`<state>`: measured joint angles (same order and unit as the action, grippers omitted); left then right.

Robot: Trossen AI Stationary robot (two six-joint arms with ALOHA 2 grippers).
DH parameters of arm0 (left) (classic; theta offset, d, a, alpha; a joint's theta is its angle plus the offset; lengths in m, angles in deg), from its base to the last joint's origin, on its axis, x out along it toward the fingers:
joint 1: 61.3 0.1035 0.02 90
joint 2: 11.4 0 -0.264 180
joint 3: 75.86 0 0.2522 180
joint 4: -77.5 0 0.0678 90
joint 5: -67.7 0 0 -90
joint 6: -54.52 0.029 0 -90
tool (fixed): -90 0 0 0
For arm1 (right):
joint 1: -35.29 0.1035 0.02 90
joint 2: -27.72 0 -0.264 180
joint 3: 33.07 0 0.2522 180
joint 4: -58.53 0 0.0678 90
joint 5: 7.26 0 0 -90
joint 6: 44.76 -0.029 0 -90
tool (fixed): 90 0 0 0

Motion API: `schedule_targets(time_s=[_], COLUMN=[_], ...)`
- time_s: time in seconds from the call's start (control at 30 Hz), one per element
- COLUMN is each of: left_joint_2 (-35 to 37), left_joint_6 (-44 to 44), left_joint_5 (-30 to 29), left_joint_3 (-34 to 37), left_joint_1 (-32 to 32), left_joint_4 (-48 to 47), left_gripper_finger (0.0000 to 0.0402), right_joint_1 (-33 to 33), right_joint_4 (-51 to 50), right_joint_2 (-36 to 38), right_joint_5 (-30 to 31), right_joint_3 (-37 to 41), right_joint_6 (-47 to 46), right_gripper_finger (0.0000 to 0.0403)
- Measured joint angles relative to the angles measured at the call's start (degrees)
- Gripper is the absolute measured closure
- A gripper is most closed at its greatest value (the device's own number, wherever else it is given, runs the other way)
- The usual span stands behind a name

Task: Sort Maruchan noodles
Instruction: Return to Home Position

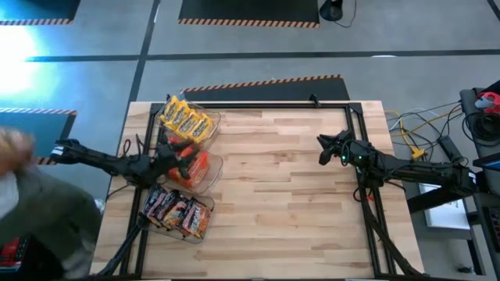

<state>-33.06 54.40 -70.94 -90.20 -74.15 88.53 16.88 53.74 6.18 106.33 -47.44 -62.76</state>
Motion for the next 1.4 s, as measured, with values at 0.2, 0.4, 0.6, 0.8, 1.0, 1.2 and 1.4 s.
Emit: schedule_targets(time_s=[0.2, 0.4, 0.6, 0.8, 1.0, 1.2, 1.4], left_joint_2=[8.61, 14.16, 14.9, 14.82, 14.66, 14.71, 14.64], left_joint_6=[0.13, 1.19, 3.6, 8.24, 8.0, 4.47, 2.78], left_joint_5=[14.47, 10.75, 7.35, 7.09, -3.4, -20.39, -22.34], left_joint_3=[0.02, 0.02, 0.02, -0.57, -0.59, -0.66, -0.68], left_joint_1=[-0.01, 0.01, 0.01, 0.01, -0.01, -0.01, -0.01], left_joint_4=[-4.33, -7.51, -8.28, -8.5, -9.41, -9.5, -9.5], left_gripper_finger=[0.0235, 0.0235, 0.0235, 0.0235, 0.0235, 0.0235, 0.0235], right_joint_1=[0.0, 0.01, 0.0, 0.0, 0.01, -0.01, 0.0], right_joint_4=[0.0, 0.0, 0.02, 0.02, 0.02, 0.0, 0.0], right_joint_2=[0.0, 0.0, 0.0, 0.0, 0.0, 0.0, 0.0], right_joint_5=[0.0, 0.0, 0.0, 0.0, 0.0, 0.0, 0.0], right_joint_3=[0.02, 0.02, 0.02, 0.02, 0.02, 0.02, 0.02], right_joint_6=[0.0, 0.0, 0.0, 0.02, 0.0, 0.02, 0.0], right_gripper_finger=[0.0335, 0.0335, 0.0335, 0.0335, 0.0335, 0.0335, 0.0335])
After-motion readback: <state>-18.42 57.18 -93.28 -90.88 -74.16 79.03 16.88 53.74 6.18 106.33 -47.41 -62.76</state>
